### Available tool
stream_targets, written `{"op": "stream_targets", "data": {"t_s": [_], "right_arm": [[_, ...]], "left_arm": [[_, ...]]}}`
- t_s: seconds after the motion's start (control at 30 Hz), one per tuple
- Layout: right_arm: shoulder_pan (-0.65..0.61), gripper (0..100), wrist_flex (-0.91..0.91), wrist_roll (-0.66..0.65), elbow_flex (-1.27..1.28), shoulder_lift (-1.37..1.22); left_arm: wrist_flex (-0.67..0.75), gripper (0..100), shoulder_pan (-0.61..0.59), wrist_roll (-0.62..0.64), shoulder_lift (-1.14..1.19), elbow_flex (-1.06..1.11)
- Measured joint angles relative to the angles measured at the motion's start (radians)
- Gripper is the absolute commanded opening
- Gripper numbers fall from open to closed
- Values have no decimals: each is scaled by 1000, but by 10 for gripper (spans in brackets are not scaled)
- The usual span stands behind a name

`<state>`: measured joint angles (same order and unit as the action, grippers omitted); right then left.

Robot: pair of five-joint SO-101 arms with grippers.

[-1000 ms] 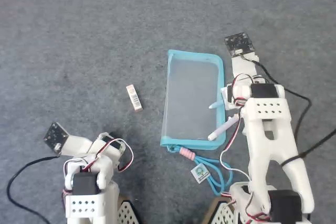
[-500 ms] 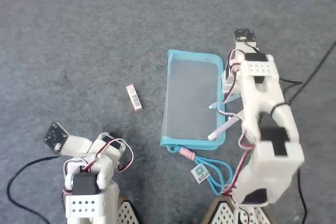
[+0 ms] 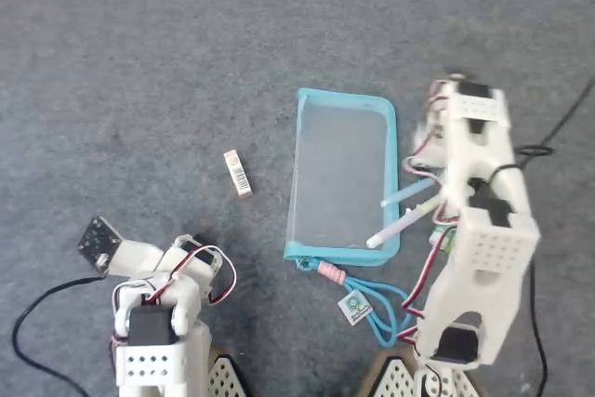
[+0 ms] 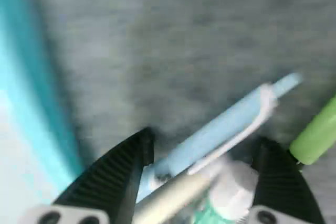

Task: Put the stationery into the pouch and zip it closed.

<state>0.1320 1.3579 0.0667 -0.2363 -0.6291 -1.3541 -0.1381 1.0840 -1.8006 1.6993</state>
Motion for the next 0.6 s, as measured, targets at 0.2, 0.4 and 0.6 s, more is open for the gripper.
{"op": "stream_targets", "data": {"t_s": [0.2, 0.4, 0.6], "right_arm": [[149, 262, 51, 2, -138, -6], [143, 263, 155, 9, -275, -6], [78, 262, 221, 5, -304, 12]], "left_arm": [[0, 109, 0, 0, 0, 0], [0, 109, 0, 0, 0, 0], [0, 109, 0, 0, 0, 0]]}}
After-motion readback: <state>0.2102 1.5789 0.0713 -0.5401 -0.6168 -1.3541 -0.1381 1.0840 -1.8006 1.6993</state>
